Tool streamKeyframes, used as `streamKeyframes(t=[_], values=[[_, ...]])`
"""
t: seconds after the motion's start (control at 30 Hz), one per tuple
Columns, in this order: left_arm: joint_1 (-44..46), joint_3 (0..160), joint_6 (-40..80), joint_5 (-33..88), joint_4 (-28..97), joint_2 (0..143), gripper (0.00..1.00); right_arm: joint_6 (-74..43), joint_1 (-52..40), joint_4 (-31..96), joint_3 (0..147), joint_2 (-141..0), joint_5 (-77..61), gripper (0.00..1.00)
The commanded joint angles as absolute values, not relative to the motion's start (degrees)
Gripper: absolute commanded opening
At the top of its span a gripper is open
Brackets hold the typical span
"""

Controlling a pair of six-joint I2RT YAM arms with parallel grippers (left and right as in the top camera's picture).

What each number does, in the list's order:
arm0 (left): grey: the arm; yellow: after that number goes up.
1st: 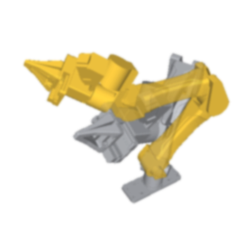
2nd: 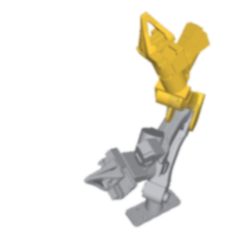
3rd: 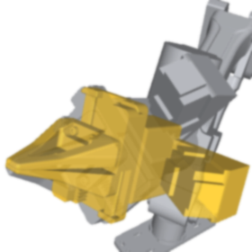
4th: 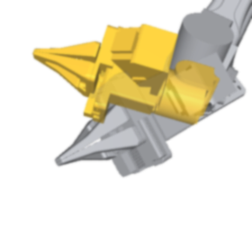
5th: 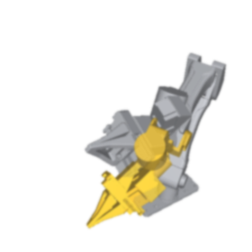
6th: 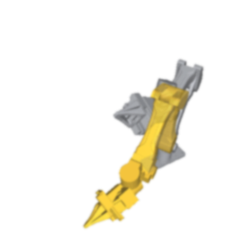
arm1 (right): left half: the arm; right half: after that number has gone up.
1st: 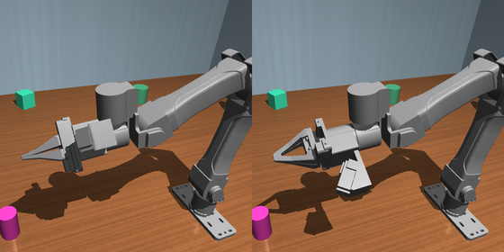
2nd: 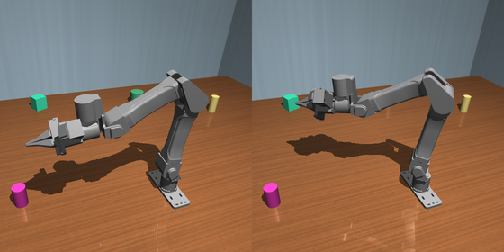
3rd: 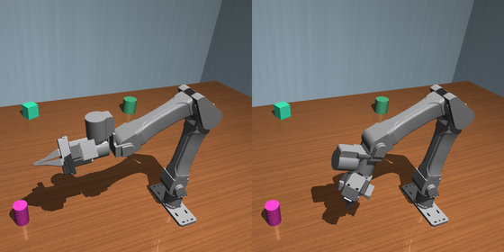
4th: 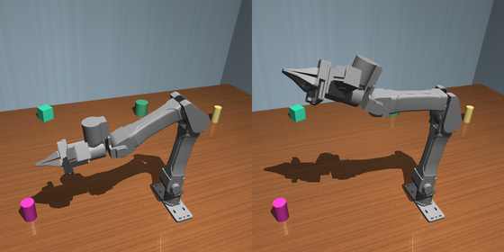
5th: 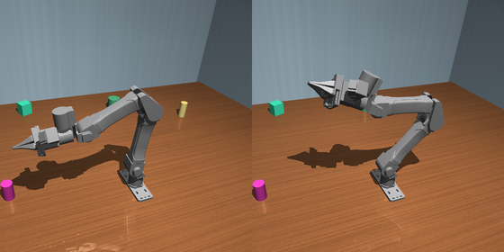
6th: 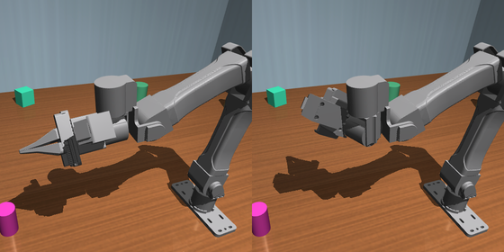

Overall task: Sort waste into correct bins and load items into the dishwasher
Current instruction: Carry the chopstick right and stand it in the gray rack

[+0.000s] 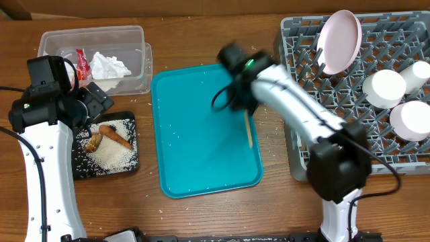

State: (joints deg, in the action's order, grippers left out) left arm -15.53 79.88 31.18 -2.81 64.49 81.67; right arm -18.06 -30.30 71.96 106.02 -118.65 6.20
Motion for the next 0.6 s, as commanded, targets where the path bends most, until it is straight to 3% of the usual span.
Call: streamKeyframes(t=[0.0, 0.1, 0.23, 0.57], values=[[-15.73, 80.29, 31.31, -3.55, 64.27, 81.97, 1.0, -13.17, -23.44, 72.51, 114.1, -113.32, 11.33, 0.04], [-15.73, 80.29, 31.31, -3.53, 64.27, 81.97, 1.0, -4.32, -12.51, 70.5, 118.02, -112.51, 7.99, 0.04], [-15.73, 80.29, 31.31, -3.55, 64.27, 81.97, 1.0, 1.87, -5.04, 68.73, 117.71, -113.36, -0.32, 0.04], [-15.73, 80.29, 31.31, -3.55, 64.27, 81.97, 1.0, 6.46, -0.14, 64.66, 117.58, -117.75, -6.81, 0.04]])
